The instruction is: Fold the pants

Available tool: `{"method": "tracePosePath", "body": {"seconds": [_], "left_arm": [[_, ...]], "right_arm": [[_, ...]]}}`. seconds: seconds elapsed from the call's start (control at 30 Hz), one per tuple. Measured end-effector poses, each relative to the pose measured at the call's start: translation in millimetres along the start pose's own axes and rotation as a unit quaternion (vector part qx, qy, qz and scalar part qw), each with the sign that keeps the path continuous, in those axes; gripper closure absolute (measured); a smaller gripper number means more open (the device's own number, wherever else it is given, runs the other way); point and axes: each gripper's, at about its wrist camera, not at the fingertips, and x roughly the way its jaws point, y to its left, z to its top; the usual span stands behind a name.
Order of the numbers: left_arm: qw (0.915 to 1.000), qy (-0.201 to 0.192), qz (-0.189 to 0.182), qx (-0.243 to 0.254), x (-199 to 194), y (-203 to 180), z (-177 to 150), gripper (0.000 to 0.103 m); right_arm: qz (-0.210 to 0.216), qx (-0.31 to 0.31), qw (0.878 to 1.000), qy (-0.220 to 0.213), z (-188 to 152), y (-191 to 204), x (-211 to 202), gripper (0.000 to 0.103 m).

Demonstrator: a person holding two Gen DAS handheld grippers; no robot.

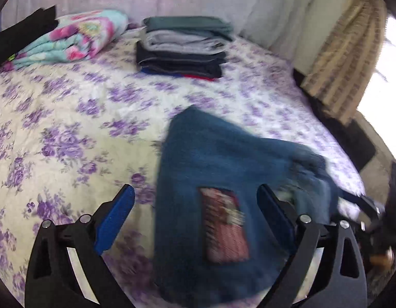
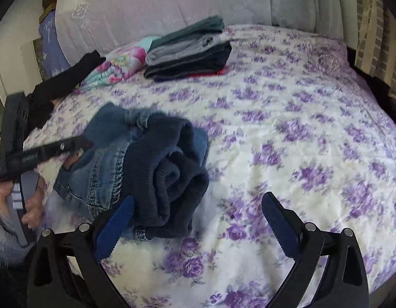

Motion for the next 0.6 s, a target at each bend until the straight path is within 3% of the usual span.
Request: {"method": "tracePosePath", "body": {"seconds": [0.07, 0.13, 0.2, 0.23, 0.33, 0.47, 0.6], "left_arm": [[0.9988, -0.014, -0.027, 0.039, -13, -22, -7, 0.010], [0.9971, -0.012, -0.030, 0.069, -15, -42, -18, 0.010], [0.9960, 0.001, -0.033, 0.083, -8, -54, -25, 0.010], [0.9954, 0.001, -0.010, 0.095, -3, -59, -30, 0.010], [0.9913, -0.002, 0.031, 0.128, 10, -67, -41, 0.008], [0.9901, -0.018, 0.042, 0.133, 18, -69, -42, 0.004], [0.9920, -0.015, 0.034, 0.120, 14, -64, -37, 0.004]], "right_arm": [[0.035, 0.018, 0.999, -0.024, 22, -2, -11, 0.004], [0.051, 0.022, 0.998, -0.018, 43, 5, -2, 0.004], [0.009, -0.004, 1.000, -0.003, 59, 19, 19, 0.004], [-0.013, -0.015, 1.000, 0.010, 63, 24, 33, 0.004], [-0.053, -0.022, 0.997, 0.046, 59, 21, 79, 0.004], [-0.002, 0.042, 0.997, 0.060, 51, -7, 100, 0.003], [-0.005, 0.026, 0.999, 0.032, 48, 3, 80, 0.004]]}}
